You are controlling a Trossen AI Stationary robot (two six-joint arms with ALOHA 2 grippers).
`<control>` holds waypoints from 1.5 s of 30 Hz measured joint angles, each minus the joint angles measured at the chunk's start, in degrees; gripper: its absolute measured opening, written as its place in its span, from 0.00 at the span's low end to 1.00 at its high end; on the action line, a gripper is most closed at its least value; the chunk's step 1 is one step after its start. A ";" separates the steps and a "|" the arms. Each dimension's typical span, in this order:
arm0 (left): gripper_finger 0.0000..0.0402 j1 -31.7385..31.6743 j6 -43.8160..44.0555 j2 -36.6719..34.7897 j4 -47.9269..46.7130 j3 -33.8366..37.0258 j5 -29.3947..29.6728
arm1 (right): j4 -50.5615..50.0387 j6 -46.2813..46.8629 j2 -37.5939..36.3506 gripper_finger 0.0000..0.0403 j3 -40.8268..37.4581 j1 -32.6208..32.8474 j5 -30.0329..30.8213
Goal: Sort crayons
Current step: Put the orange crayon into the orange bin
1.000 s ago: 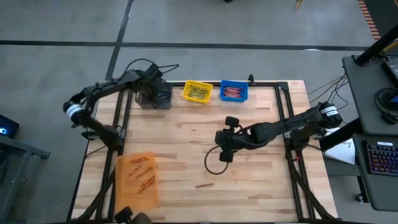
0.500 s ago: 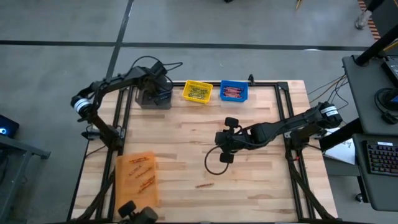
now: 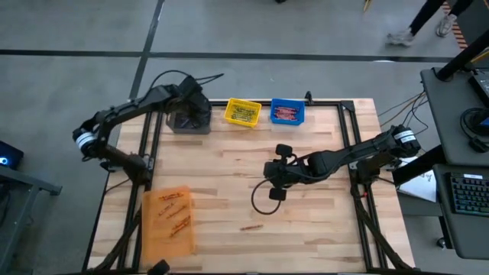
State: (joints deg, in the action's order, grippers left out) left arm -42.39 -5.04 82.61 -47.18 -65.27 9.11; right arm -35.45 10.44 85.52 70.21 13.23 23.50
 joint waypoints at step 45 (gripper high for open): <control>0.20 71.05 22.44 -17.87 40.71 17.44 27.92 | 37.58 6.77 0.11 0.15 -10.47 14.57 -8.26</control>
State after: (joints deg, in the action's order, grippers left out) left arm 28.66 17.39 64.75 -6.46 -47.83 37.03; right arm 2.13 17.21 85.62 59.73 27.81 15.25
